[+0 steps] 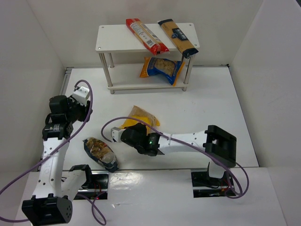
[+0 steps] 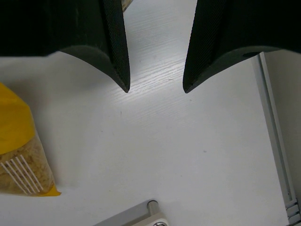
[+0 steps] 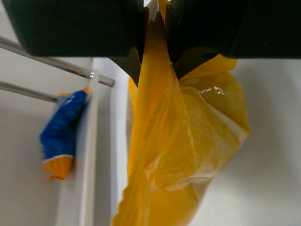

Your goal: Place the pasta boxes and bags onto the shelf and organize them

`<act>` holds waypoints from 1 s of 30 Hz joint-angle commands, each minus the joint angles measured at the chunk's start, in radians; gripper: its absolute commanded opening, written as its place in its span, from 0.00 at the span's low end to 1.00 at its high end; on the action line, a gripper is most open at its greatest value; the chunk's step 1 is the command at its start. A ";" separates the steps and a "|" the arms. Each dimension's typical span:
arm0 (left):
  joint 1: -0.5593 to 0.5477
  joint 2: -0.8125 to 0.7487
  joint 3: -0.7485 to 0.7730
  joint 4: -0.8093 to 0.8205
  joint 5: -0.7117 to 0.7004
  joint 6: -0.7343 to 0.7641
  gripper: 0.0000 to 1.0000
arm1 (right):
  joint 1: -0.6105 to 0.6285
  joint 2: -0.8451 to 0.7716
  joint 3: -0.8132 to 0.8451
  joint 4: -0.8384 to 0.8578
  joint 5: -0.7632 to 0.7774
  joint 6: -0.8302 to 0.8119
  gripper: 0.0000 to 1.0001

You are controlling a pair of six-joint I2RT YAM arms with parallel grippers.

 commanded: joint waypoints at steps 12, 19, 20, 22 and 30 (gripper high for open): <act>0.006 -0.030 -0.008 0.064 -0.075 -0.048 0.55 | 0.017 0.011 -0.135 0.550 0.284 -0.395 0.00; 0.006 -0.039 -0.017 0.064 -0.065 -0.048 0.55 | 0.017 0.110 0.012 0.208 0.089 -0.034 0.04; 0.006 -0.039 -0.017 0.064 -0.065 -0.048 0.55 | 0.017 0.120 0.049 0.181 0.020 0.000 0.31; 0.006 -0.039 -0.017 0.064 -0.065 -0.048 0.55 | -0.006 0.120 0.112 0.040 -0.076 0.111 0.56; 0.006 -0.039 -0.017 0.064 -0.065 -0.039 0.55 | -0.112 0.017 0.334 -0.243 -0.549 0.273 1.00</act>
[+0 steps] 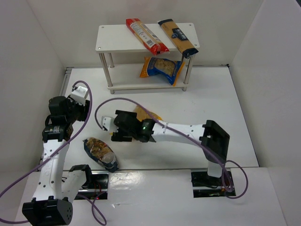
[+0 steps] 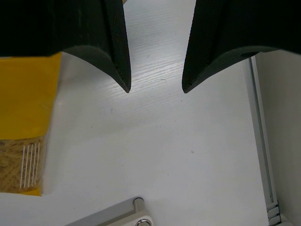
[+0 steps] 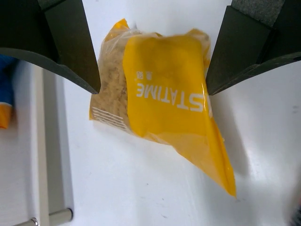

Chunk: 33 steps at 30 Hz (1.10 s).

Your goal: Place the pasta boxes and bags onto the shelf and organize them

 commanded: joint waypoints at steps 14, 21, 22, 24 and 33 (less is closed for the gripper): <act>0.006 -0.006 -0.011 0.028 0.026 0.011 0.59 | -0.372 -0.406 -0.238 -0.203 -0.603 -0.206 1.00; 0.006 0.003 -0.020 0.028 0.026 0.031 0.83 | -0.414 -0.417 -0.393 -0.026 -0.567 -0.361 1.00; 0.006 0.003 -0.020 0.028 0.026 0.031 0.86 | -0.414 -0.406 -0.405 -0.008 -0.542 -0.377 1.00; 0.006 0.012 -0.020 0.028 0.026 0.031 0.92 | -0.414 -0.396 -0.419 0.046 -0.518 -0.386 1.00; 0.006 0.021 -0.020 0.028 0.011 0.031 0.99 | -0.414 -0.340 -0.401 0.109 -0.499 -0.415 1.00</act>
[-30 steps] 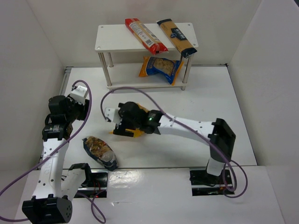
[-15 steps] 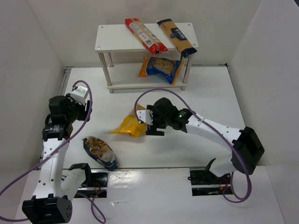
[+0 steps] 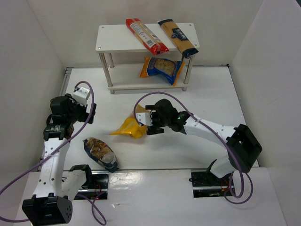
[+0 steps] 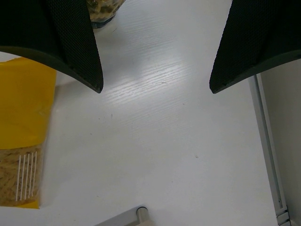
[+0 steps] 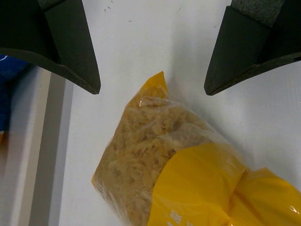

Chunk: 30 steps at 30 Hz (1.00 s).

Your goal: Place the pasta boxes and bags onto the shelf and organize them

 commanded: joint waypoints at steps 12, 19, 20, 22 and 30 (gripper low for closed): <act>0.006 0.030 -0.014 0.028 -0.020 0.001 0.99 | -0.005 0.095 0.028 0.071 -0.043 -0.093 1.00; 0.006 0.040 -0.014 0.028 -0.020 0.010 0.99 | -0.005 0.174 0.059 0.103 -0.065 -0.102 1.00; 0.006 0.040 -0.014 0.028 -0.020 0.010 0.99 | -0.005 0.174 0.068 0.112 -0.074 -0.102 1.00; 0.006 0.040 -0.014 0.028 -0.020 0.010 0.99 | -0.005 0.197 0.079 0.113 -0.074 -0.102 1.00; 0.006 0.058 -0.014 0.028 -0.020 0.010 0.99 | 0.004 0.259 0.122 0.122 -0.083 -0.111 1.00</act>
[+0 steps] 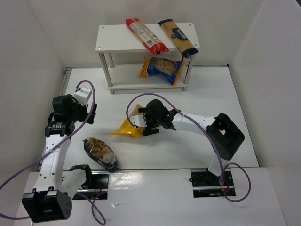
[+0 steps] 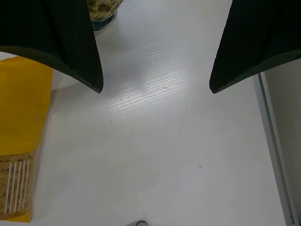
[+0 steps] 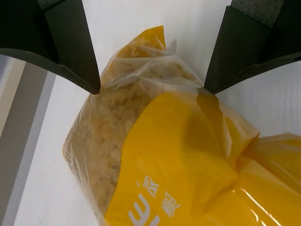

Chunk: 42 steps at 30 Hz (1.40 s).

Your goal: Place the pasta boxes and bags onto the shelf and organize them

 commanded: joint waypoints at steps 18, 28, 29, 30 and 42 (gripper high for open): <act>0.006 0.009 -0.006 0.027 -0.001 0.017 0.99 | 0.064 0.277 0.198 -0.033 -0.051 0.042 0.00; 0.006 0.009 -0.006 0.027 -0.001 0.017 0.99 | 0.095 0.110 0.145 0.057 0.078 0.173 0.00; 0.006 0.009 -0.006 0.027 -0.001 0.017 0.99 | 0.095 0.090 0.145 0.067 0.114 0.173 0.00; 0.006 0.009 -0.006 0.027 -0.001 0.017 0.99 | 0.095 0.054 0.145 0.077 0.136 0.184 0.00; 0.006 0.000 -0.006 0.027 0.032 0.008 0.99 | 0.146 -0.088 0.126 0.158 0.391 0.285 0.00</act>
